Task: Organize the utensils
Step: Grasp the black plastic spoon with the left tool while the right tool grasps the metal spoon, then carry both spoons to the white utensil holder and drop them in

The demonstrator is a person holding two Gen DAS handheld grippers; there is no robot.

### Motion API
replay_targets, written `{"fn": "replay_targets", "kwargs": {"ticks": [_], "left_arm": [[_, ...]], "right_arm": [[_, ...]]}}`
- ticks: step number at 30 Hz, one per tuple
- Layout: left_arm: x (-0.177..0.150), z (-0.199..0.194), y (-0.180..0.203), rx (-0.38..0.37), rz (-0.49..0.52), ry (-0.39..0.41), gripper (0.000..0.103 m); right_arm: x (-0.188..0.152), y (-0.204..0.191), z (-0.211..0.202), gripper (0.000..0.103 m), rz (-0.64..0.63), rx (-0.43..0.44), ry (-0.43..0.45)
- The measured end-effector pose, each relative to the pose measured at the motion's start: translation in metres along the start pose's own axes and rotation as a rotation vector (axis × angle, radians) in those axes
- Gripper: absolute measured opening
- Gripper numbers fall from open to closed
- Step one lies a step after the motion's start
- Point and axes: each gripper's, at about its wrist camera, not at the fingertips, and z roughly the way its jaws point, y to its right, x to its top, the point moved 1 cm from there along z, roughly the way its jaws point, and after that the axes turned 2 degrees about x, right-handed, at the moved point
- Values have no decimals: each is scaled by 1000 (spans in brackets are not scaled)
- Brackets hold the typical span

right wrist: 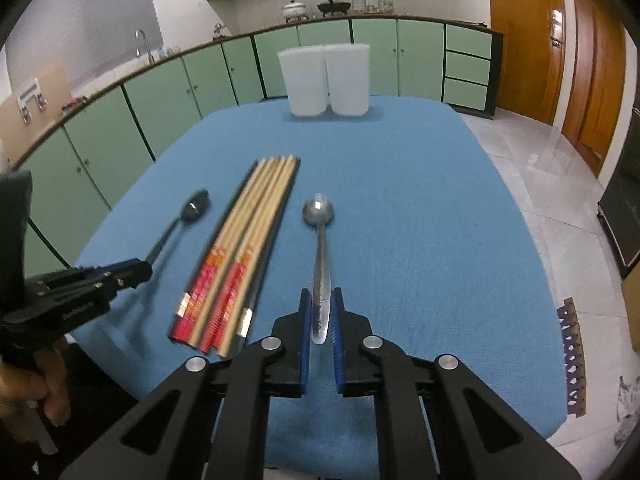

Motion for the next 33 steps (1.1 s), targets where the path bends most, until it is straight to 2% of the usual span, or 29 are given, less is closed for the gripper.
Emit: {"fn": "replay_targets", "kwargs": {"ticks": [10,19,21,33], "left_arm": [[34,-39,5,-36,10,65,11],[67,-58,4,-63,38,75,9],[76,-61,6,-75,51,73,3],[123,-78,17,-128,100,87,3]], "right_arm": [[39,-11,-23,9,-50,-7,41],[66,-15,-32,9,-107,-24,48],[71,-16,-34,9,-118,-25,50],[106,-13,-42,9,-119,18,29]]}}
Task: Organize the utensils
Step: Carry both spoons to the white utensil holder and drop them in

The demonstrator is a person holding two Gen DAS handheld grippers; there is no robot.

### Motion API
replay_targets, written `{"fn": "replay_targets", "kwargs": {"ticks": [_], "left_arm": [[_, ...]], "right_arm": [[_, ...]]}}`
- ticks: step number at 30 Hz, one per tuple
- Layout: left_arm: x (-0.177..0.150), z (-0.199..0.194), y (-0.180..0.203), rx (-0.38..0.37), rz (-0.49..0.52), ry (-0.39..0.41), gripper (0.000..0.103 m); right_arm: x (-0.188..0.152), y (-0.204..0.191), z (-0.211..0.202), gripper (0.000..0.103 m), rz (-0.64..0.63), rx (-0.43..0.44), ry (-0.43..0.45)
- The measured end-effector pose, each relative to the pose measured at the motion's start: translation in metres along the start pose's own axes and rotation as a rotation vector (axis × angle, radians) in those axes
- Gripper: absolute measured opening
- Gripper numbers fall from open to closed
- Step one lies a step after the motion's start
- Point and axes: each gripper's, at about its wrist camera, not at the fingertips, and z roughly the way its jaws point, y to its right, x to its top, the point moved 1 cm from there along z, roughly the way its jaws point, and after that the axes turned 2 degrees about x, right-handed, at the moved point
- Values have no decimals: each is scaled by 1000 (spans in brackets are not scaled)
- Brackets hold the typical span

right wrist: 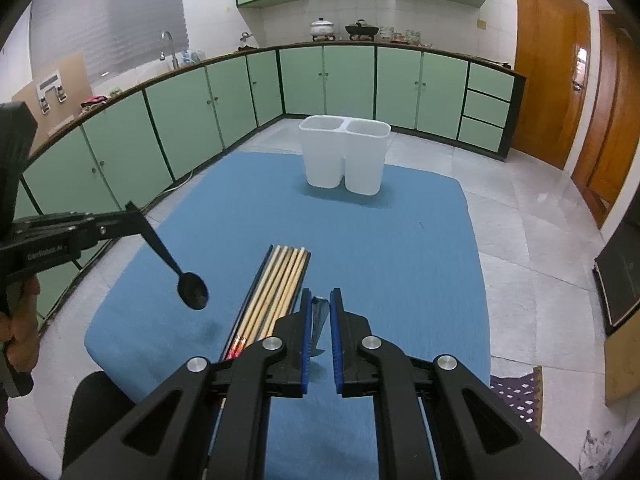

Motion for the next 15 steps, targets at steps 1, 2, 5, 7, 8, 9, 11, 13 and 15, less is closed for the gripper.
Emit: {"fn": "replay_targets", "kwargs": {"ticks": [1,2,5,7,8,9,11,13,15], "left_arm": [[5,1,2,-2,5,2,3],[14,1,3,-3,12,7,3],[40,5,6,-6,32,22,3],[62,7,8,-8,42,35,3],[74,9,9,-10,49,40,3],[87,12,10,-7,54,47,3],[108,15,11,-4,60,62,3],[135,22,12,4,61,81,3],[162,30,12,1,50,96,3]], "right_arm": [[6,1,0,9,-1,3,0],[14,1,0,9,-7,3,3],[42,5,1,9,-18,0,13],[62,8,1,9,-23,-5,22],[75,10,2,9,-26,-10,28],[85,11,3,9,-27,-11,31],[110,15,6,9,-27,-19,39],[140,19,14,9,-24,-28,41],[166,24,23,9,-18,-31,43]]}}
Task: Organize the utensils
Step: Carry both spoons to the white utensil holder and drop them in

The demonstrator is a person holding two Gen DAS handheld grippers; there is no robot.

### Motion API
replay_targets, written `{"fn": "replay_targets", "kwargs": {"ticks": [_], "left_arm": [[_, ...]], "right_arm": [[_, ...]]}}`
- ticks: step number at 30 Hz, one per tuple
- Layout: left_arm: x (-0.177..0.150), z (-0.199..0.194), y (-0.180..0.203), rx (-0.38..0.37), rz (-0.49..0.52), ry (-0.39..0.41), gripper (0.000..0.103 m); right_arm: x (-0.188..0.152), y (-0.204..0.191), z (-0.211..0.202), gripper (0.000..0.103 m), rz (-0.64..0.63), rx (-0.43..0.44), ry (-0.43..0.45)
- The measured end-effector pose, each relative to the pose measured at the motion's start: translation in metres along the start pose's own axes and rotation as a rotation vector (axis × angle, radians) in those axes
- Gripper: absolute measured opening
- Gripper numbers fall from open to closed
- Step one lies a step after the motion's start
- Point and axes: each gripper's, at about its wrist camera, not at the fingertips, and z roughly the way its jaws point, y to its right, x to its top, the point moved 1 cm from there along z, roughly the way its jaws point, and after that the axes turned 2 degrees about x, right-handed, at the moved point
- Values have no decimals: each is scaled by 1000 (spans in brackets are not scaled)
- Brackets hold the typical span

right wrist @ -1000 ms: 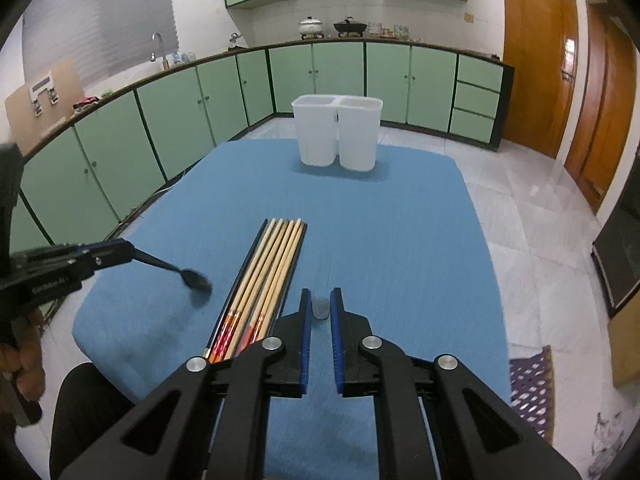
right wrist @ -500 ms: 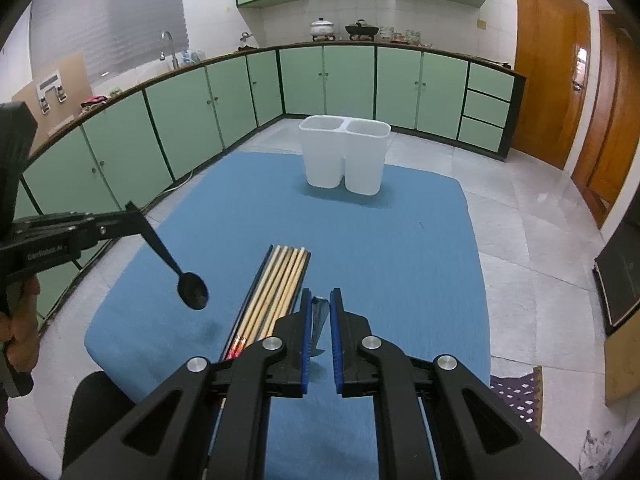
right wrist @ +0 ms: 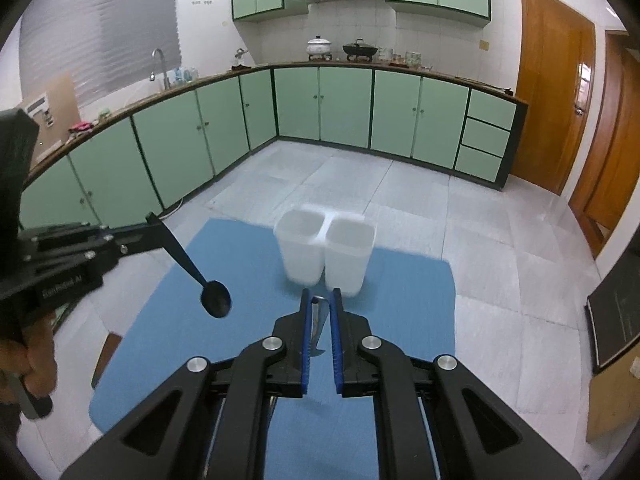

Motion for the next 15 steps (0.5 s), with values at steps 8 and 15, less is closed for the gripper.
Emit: {"fn": "replay_targets", "kwargs": {"ticks": [8,15], "left_arm": [[74,63,-4,30,-21,53,3],[79,148,-13,42,-37,-1,3]], "right_arm": [[80,34,69,9,59,-51,23],[81,60,150,9,79,-91,-39]]}}
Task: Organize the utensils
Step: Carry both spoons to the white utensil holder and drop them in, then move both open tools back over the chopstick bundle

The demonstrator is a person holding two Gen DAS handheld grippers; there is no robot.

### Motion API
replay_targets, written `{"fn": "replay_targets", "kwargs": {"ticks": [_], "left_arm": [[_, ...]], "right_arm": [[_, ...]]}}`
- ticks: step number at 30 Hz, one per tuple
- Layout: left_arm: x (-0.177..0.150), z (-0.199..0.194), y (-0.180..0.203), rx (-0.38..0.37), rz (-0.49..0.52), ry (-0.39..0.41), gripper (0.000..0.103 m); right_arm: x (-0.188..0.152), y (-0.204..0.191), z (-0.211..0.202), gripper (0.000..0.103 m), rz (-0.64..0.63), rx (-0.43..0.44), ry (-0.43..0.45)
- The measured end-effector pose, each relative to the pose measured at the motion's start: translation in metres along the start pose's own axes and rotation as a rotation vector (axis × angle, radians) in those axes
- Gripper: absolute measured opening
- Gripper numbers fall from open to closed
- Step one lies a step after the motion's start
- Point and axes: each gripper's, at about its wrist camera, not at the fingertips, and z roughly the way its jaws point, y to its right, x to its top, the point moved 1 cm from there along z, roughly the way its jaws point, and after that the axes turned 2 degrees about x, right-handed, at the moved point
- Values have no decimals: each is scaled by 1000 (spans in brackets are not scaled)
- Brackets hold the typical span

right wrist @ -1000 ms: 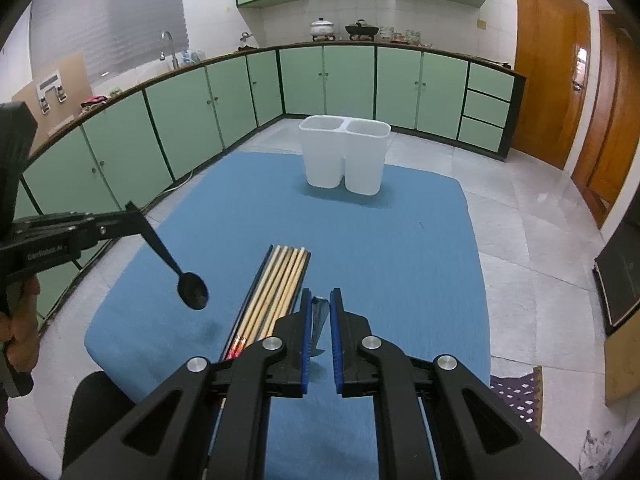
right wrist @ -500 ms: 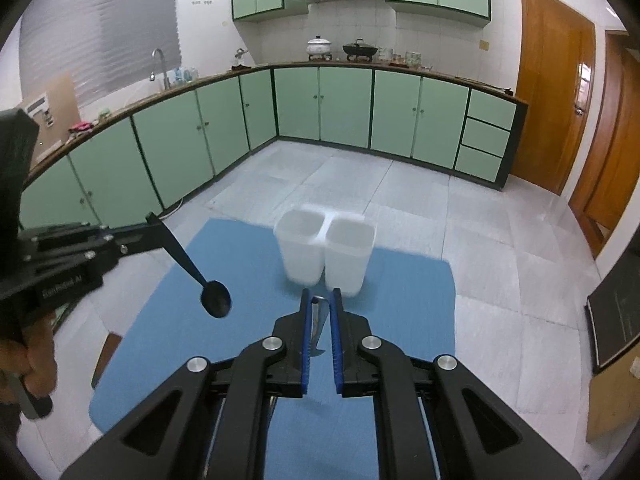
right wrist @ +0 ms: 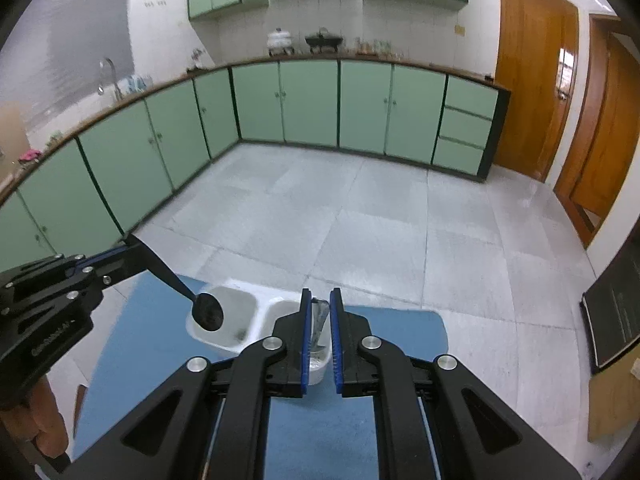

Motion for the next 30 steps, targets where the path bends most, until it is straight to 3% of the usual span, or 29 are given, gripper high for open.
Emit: {"fn": "replay_targets", "kwargs": {"ticks": [3,7,9,13,15,16,19,24,30], "left_arm": [[-15,23,-6,1,-5,-38,3],[-30,25,-13,12,-12,-45,6],[-31,17,-17,23,-17,-38,19],[-34,-16,-23,33,-22,-11,31],[-39,-39,-26,47,-14,16,51],[-46,-55,-28,63,-5,37,53],[-78,-97,-38,76,-9,65,62],[-164,-162,-49,135,-10,123,85],[-290,-201,-48,160,-51,93,90]], "right_arm": [[-15,7,26,9,11,12,-44],[-29,14,34,14,34,39,-67],[-31,17,26,18,40,39,-52],[-36,22,-9,23,64,60,-16],[-47,25,-32,27,67,64,7],[-58,27,-47,29,71,72,17],[-99,32,-81,30,76,83,35],[-211,21,-131,32,49,81,49],[-348,-26,-155,35,3,90,28]]}}
